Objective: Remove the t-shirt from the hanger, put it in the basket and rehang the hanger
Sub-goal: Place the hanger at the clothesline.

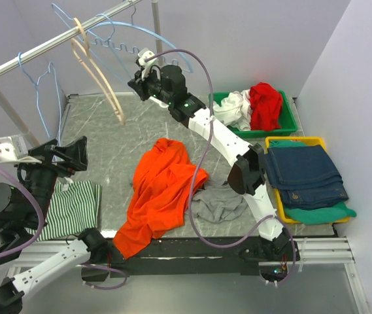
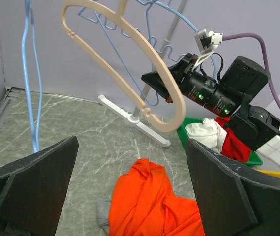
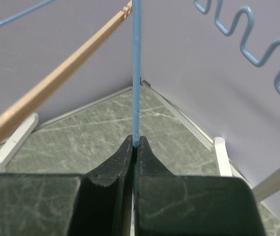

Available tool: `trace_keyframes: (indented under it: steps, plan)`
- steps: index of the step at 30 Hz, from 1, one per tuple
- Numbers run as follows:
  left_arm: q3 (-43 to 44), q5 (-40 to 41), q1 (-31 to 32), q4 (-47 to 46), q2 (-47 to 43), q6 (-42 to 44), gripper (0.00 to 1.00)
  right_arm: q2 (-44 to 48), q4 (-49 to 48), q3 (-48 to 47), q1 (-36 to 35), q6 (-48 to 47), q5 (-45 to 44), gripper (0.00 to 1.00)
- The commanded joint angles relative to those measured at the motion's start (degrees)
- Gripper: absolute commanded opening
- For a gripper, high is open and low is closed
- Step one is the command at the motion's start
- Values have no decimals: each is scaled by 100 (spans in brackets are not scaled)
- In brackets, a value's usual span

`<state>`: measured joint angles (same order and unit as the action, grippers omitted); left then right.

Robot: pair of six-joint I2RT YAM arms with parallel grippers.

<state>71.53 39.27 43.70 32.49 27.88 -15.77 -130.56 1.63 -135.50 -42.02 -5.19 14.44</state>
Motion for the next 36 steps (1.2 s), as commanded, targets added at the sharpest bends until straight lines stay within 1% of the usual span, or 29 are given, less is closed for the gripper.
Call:
trace_keyframes:
  steps: [1, 12, 18, 36]
  plan:
    - [-7, -33, -11, 38, -46, 39, 97, -22, -664, -477, -26, 124, 68, 0]
    - [28, -77, -11, 82, -46, 13, 97, -426, -1015, -837, 10, 185, 33, 0]
    - [28, -112, -11, 91, -11, -14, 96, -540, -1182, -846, 27, 168, 15, 0]
    - [63, -130, -11, 108, 77, -58, 96, -918, -1218, -1040, 45, 238, 59, 0]
